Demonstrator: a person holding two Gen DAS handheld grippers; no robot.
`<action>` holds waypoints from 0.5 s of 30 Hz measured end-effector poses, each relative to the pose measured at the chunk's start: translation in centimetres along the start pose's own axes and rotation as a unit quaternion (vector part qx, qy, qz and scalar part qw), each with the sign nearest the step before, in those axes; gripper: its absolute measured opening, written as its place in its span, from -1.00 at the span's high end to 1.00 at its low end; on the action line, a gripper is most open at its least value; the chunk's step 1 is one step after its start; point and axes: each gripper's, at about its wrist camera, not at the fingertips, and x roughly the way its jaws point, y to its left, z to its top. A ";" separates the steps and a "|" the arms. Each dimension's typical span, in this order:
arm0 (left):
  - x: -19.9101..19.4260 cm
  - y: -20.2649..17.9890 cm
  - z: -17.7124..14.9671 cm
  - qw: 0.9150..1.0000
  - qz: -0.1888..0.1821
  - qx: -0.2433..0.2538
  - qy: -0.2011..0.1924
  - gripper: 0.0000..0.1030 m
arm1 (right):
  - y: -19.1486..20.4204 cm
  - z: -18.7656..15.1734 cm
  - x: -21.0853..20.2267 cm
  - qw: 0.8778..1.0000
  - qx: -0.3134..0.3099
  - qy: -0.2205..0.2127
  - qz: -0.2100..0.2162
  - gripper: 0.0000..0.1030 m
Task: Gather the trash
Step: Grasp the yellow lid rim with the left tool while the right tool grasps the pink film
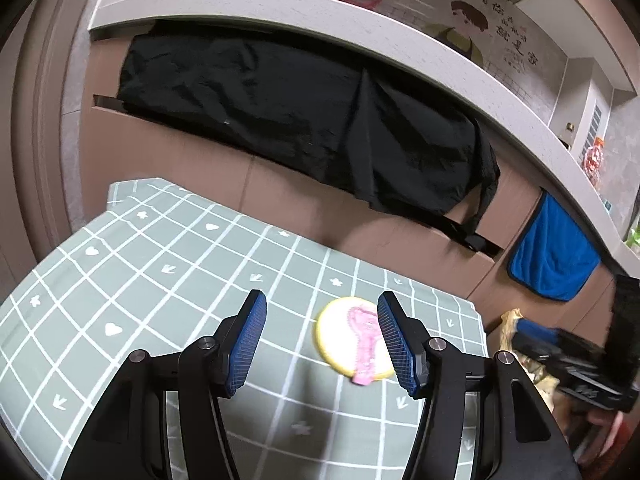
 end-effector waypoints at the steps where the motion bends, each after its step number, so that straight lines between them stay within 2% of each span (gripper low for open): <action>1: -0.3 0.6 0.0 1.000 0.002 -0.002 0.000 -0.14 | 0.6 0.2 1.2 1.000 0.004 0.010 0.007 0.17; 5: -1.5 3.2 -0.4 1.000 0.014 -0.017 0.001 -0.14 | 2.8 1.1 6.5 0.999 0.022 0.042 0.020 0.17; 11: -1.9 7.1 -1.2 0.999 0.027 -0.043 0.012 -0.14 | 4.7 1.5 13.1 0.997 0.010 0.068 -0.045 0.17; 15: -1.5 8.5 -1.5 0.998 0.026 -0.050 0.022 -0.14 | 4.8 1.5 15.6 0.994 0.003 0.082 -0.073 0.17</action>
